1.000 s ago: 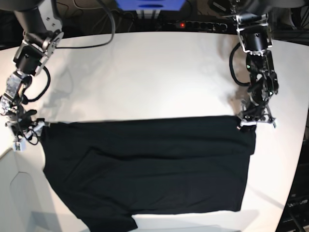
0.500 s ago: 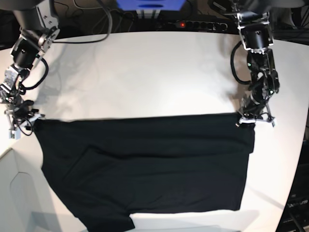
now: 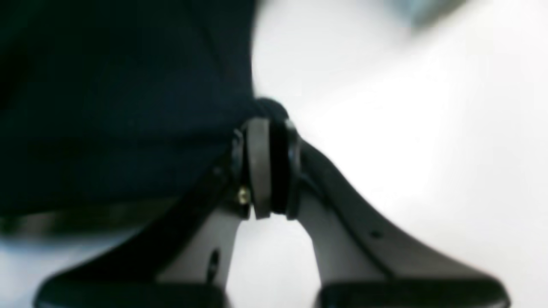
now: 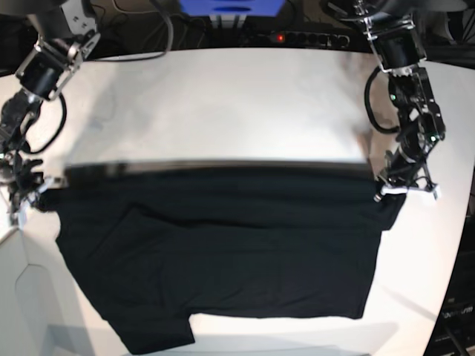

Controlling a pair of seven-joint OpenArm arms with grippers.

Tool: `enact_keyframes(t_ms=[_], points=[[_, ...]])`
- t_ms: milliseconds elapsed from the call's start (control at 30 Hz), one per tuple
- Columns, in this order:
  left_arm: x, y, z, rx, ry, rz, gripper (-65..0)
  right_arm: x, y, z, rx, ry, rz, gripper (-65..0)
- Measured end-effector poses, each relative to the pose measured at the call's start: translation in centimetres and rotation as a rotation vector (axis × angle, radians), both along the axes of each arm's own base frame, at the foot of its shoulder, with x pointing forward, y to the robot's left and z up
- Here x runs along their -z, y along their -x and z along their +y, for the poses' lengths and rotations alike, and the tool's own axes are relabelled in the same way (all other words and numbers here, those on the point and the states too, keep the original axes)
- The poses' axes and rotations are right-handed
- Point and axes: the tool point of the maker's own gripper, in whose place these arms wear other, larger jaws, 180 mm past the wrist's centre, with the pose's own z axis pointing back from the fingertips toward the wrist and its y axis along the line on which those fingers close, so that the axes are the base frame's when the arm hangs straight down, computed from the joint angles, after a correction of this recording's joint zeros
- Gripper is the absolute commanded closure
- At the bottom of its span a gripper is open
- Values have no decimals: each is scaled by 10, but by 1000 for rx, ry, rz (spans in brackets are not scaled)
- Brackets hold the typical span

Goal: Fold the T-shirt properly
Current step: 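Drag the folded edge back toward the collar side and release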

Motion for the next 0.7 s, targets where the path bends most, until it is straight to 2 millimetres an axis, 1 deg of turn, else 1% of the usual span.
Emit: enact_keyframes(t_ms=[67, 133, 200, 300, 367, 433, 467, 500, 600, 700], points=[[-17, -10, 1, 6, -16, -40, -1, -24, -14, 0, 1, 24, -44, 0], [-34, -22, -1, 12, -20, -79, -1, -41, -27, 3, 1, 32, -68, 0], [-45, -31, -4, 25, -10, -99, -1, -59, -42, 5, 3, 33, -95, 0], [-59, -44, 0, 22, -14, -118, -1, -99, -72, 15, -38, 58, -167, 0], [-74, -54, 0, 21, -19, -157, -1, -126, -90, 23, -61, 58, -234, 0], [-84, -58, 1, 19, -28, -183, -1, -147, -100, 27, -70, 53, -293, 0], [-85, -59, 1, 20, -27, -187, -1, -150, -100, 27, -69, 56, -299, 0], [-83, -57, 1, 21, -26, -183, -1, -146, -98, 25, -62, 55, -278, 0], [-70, -48, 2, 18, -22, -149, -1, -117, -83, 19, -48, 68, -188, 0], [-55, -35, 0, 28, -27, -114, -1, -88, -58, 15, -48, 98, -116, 0]])
